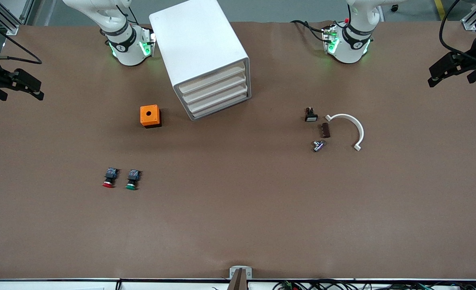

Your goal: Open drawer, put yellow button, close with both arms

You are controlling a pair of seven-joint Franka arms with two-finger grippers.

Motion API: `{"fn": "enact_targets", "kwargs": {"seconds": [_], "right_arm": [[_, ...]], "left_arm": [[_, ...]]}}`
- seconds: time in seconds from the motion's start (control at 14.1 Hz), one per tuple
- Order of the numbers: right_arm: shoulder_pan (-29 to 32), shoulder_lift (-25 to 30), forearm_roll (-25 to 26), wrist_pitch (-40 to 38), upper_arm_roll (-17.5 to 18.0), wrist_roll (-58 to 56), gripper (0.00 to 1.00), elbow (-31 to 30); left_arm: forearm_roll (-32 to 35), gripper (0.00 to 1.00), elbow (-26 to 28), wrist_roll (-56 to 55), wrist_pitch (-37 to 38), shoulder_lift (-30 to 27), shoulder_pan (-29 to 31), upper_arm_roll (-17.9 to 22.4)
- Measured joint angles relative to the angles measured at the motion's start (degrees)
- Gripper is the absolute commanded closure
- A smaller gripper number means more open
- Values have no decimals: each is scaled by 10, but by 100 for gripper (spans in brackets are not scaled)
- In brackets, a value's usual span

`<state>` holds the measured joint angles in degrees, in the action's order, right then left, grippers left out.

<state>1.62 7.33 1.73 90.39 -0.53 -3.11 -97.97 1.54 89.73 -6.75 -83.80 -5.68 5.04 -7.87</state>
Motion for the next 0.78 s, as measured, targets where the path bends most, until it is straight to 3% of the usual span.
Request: {"fn": "enact_targets", "kwargs": {"seconds": [0.78], "right_arm": [[-3, -1, 0, -1, 1, 9, 0, 0]], "left_arm": [[0, 0, -5, 0, -3, 1, -3, 0]]}}
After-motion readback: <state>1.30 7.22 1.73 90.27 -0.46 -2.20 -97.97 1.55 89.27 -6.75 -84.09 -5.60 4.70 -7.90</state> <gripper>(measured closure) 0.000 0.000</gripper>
